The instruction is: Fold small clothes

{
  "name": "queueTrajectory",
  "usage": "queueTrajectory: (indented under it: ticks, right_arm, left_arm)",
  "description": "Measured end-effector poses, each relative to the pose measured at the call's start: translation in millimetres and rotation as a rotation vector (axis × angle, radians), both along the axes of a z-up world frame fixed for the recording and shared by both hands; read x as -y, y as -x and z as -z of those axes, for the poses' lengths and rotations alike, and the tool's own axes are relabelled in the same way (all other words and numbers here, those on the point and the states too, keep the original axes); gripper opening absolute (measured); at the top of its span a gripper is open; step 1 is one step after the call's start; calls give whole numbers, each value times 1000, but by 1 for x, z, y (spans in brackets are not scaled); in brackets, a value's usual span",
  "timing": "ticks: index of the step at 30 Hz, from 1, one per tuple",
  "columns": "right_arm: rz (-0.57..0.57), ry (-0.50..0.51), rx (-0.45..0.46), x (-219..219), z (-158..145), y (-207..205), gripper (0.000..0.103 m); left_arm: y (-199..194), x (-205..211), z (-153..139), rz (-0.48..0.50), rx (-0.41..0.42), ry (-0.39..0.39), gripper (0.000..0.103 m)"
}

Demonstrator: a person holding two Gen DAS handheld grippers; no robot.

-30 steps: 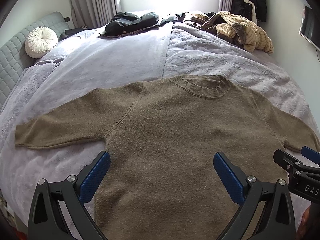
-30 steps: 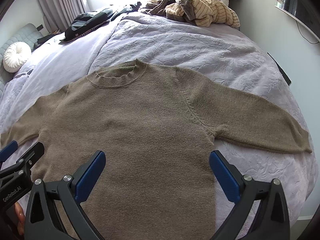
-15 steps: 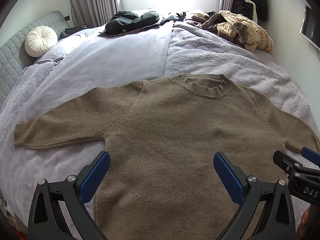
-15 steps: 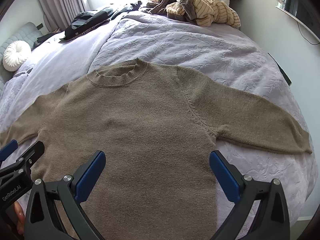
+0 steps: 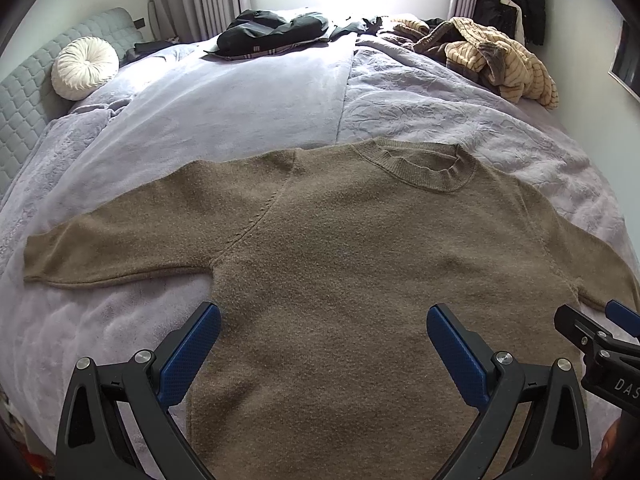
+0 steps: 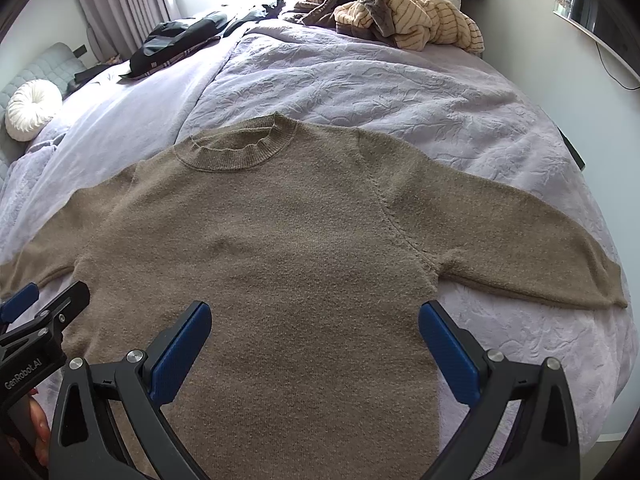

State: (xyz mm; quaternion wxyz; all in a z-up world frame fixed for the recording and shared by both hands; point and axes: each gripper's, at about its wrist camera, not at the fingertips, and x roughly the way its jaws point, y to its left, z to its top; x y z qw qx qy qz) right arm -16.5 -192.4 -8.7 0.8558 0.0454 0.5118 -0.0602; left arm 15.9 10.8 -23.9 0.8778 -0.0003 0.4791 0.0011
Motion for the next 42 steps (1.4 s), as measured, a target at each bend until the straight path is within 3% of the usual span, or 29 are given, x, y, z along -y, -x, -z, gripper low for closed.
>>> queueTrajectory:
  ticks: [31, 39, 42]
  right_arm:
    - [2, -14, -38, 1, 17, -8, 103]
    - [-32, -31, -15, -11, 13, -5, 103]
    - [-68, -44, 13, -25, 9, -1, 103]
  left_arm:
    - [-11, -1, 12, 20, 8, -21, 103]
    - [-11, -28, 24, -24, -12, 57, 103]
    - [-12, -44, 33, -27, -32, 29, 103]
